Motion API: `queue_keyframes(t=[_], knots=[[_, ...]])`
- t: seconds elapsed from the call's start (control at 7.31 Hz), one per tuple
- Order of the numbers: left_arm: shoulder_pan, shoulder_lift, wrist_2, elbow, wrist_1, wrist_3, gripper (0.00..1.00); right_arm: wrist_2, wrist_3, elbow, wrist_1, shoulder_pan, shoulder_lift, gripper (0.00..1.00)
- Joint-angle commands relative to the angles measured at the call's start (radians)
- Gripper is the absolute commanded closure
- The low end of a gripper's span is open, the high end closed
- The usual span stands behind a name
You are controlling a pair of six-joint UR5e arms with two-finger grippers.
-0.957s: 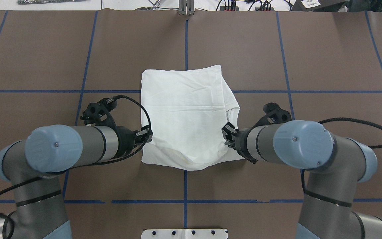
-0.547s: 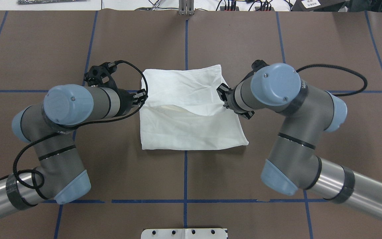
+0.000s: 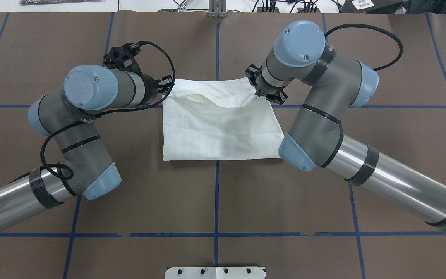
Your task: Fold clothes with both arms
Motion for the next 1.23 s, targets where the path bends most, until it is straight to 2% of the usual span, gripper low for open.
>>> queue_keyframes(t=[0.0, 0.14, 0.27, 0.41, 0.82, 0.96, 1.09], knots=[[-0.013, -0.016, -0.006, 0.077, -0.052, 0.023, 1.0, 0.012, -0.01, -0.122, 0.072, 0.014, 0.056, 1.0], [-0.013, -0.036, -0.001, 0.141, -0.088, 0.025, 1.0, 0.016, -0.011, -0.186, 0.118, 0.033, 0.063, 0.73], [-0.044, -0.054, -0.001, 0.179, -0.09, 0.069, 0.65, 0.031, -0.06, -0.249, 0.187, 0.059, 0.07, 0.01], [-0.092, -0.055, -0.004, 0.185, -0.098, 0.15, 0.58, 0.103, -0.156, -0.269, 0.192, 0.115, 0.061, 0.0], [-0.127, -0.041, -0.007, 0.188, -0.104, 0.228, 0.58, 0.131, -0.319, -0.288, 0.194, 0.189, 0.011, 0.0], [-0.143, -0.009, -0.035, 0.184, -0.118, 0.303, 0.58, 0.159, -0.407, -0.279, 0.195, 0.226, -0.04, 0.0], [-0.16, 0.07, -0.093, 0.18, -0.217, 0.398, 0.58, 0.189, -0.519, -0.244, 0.198, 0.252, -0.116, 0.0]])
